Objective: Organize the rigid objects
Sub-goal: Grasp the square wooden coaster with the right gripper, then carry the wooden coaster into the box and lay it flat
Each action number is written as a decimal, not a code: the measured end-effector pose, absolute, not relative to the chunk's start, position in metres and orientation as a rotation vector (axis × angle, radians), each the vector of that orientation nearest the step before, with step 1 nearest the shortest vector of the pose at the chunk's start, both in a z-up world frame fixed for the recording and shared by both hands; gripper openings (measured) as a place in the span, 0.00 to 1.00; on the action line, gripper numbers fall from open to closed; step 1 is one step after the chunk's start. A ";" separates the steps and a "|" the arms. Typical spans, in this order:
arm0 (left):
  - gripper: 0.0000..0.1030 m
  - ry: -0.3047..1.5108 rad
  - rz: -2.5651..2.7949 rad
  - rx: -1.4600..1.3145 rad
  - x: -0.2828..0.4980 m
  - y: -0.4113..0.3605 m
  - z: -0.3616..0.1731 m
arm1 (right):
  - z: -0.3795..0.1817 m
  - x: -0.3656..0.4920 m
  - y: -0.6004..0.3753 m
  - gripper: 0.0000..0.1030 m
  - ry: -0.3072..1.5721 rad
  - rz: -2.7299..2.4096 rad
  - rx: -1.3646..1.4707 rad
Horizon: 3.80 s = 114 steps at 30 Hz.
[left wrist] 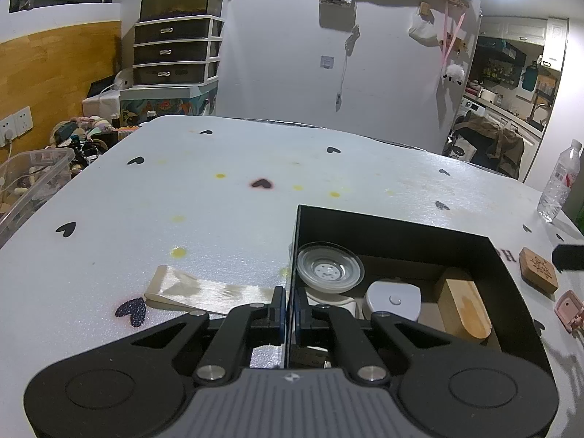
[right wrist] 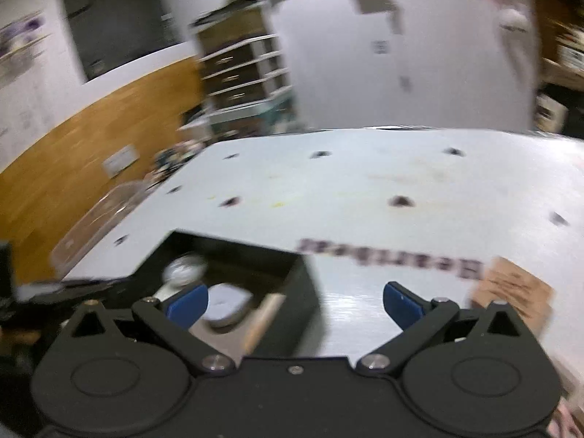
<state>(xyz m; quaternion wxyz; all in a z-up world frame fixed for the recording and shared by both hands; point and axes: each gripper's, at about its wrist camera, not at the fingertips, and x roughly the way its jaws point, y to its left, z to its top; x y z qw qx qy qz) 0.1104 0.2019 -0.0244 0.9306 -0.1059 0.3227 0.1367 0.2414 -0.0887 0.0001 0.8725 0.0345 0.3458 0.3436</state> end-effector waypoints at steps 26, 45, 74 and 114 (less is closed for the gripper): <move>0.04 0.661 0.280 -0.217 0.110 0.202 -0.024 | -0.070 0.353 -0.125 0.74 0.851 0.097 0.155; 0.04 0.661 0.279 -0.218 0.110 0.202 -0.024 | 0.036 0.265 -0.057 0.73 0.558 0.982 -0.156; 0.04 0.659 0.266 -0.226 0.109 0.199 -0.025 | -0.005 0.233 0.070 0.46 0.894 1.442 -0.503; 0.04 0.660 0.268 -0.230 0.111 0.202 -0.028 | 0.016 0.230 -0.029 1.00 0.774 1.088 -0.194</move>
